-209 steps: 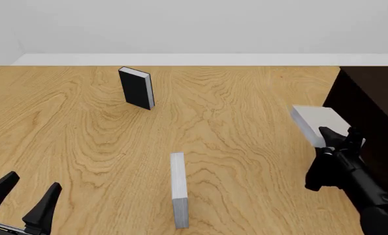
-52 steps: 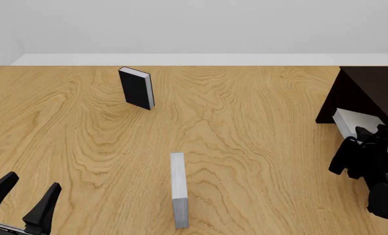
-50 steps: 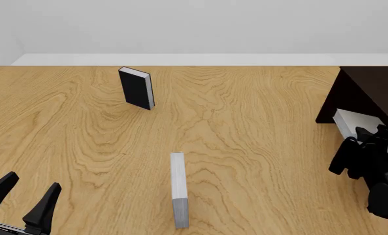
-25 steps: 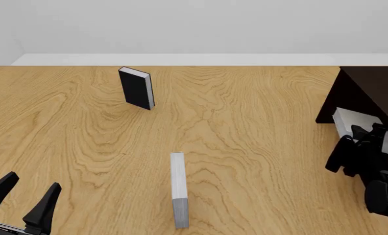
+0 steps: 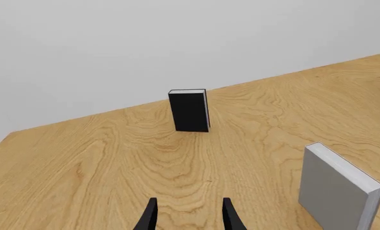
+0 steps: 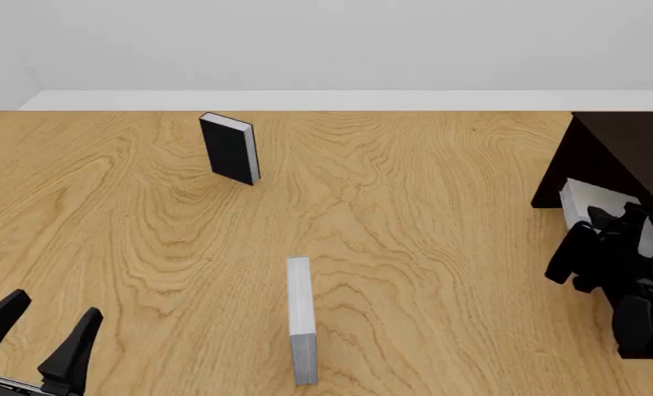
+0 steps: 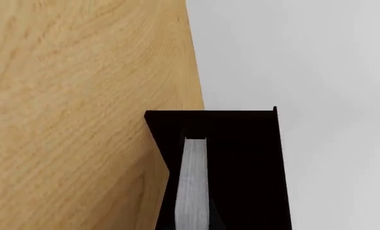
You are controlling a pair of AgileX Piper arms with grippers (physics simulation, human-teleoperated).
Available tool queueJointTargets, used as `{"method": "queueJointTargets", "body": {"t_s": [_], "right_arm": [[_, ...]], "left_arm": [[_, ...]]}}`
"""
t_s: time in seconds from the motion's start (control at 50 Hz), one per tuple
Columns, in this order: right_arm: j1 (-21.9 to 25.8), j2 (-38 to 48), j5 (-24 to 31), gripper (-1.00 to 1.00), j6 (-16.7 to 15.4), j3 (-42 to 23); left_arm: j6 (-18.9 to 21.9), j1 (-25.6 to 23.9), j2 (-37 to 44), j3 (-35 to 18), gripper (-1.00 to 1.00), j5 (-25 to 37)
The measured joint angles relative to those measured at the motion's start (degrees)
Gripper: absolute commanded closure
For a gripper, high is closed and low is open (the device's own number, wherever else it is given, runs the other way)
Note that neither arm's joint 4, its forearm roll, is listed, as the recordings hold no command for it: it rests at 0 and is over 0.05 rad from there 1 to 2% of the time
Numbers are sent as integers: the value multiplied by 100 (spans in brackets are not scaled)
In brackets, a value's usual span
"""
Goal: Pick up the book on the right and place it on the cabinet shelf.
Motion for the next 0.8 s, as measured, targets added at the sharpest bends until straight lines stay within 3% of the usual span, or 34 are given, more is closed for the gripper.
{"method": "queueJointTargets", "body": {"t_s": [0.46,0.48,0.8], "right_arm": [[23,-76,377,100,260,-207],[25,-81,399,-100,270,-215],[33,46,1000,-100,575,-151]], "left_arm": [[22,-24,12,0,-100,-11],[22,-26,12,0,-100,-11],[18,-40,17,0,-100,-11]]}}
